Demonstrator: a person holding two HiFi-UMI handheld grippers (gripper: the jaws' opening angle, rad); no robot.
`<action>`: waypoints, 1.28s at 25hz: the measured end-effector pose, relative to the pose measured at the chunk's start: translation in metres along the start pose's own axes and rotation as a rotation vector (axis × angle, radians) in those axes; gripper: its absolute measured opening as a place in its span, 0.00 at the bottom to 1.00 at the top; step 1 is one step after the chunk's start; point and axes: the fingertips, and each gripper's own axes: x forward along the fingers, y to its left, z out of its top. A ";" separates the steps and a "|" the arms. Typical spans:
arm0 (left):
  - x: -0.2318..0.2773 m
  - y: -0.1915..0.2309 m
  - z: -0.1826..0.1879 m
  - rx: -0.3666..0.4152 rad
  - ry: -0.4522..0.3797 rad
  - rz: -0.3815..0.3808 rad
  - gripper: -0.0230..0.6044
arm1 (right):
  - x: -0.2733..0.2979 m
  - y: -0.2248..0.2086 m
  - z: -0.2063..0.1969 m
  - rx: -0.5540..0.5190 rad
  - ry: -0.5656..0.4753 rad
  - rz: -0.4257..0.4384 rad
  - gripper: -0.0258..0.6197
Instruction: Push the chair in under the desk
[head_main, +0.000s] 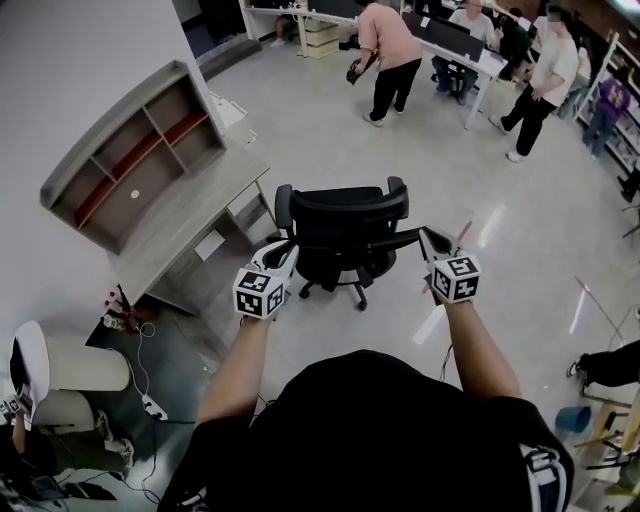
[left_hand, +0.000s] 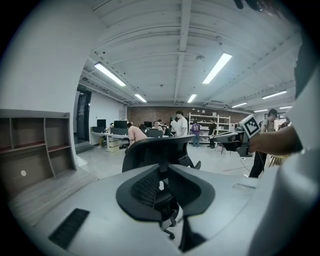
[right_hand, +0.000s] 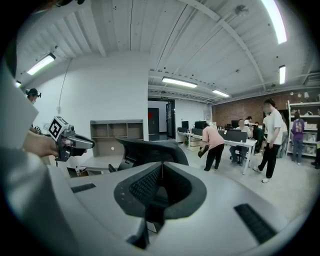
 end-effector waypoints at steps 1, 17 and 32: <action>0.000 0.003 0.001 0.002 0.000 -0.003 0.13 | 0.002 0.001 0.001 0.001 0.000 -0.004 0.04; 0.020 0.023 -0.019 0.022 0.056 -0.036 0.13 | 0.023 -0.009 -0.013 0.005 0.057 -0.015 0.04; 0.071 0.021 -0.084 0.381 0.359 -0.097 0.31 | 0.065 -0.005 -0.063 -0.274 0.245 0.160 0.25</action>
